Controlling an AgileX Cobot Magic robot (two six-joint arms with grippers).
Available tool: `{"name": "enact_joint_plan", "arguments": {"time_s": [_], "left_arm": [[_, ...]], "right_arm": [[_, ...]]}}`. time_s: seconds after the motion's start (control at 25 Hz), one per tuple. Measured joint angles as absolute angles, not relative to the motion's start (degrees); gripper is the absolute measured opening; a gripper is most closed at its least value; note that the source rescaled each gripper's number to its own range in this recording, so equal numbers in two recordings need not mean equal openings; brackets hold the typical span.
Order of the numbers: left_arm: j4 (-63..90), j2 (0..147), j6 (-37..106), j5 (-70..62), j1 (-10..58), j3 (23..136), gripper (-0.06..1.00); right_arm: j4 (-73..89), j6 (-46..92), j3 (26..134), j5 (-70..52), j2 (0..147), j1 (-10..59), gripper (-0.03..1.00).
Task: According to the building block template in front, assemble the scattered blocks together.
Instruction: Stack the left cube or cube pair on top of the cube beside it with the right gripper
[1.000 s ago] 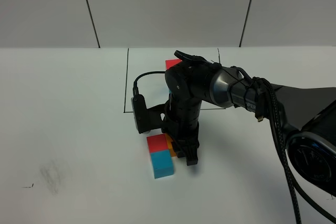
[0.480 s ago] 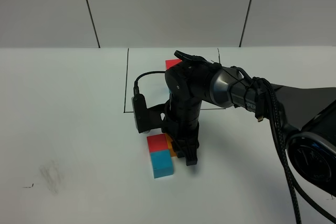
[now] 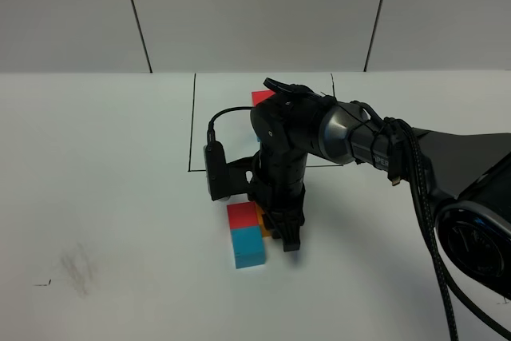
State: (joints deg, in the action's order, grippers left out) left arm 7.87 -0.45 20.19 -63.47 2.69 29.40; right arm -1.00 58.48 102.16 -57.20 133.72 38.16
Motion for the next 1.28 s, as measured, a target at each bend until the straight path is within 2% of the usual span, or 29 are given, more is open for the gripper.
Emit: {"name": "enact_joint_plan", "arguments": {"time_s": [1.28], "left_arm": [[7.9, -0.4, 20.2, -63.5, 2.7, 29.4, 0.85]], "right_arm": [[-3.9, 53.9, 102.2, -58.1, 130.7, 36.8, 0.18]]}}
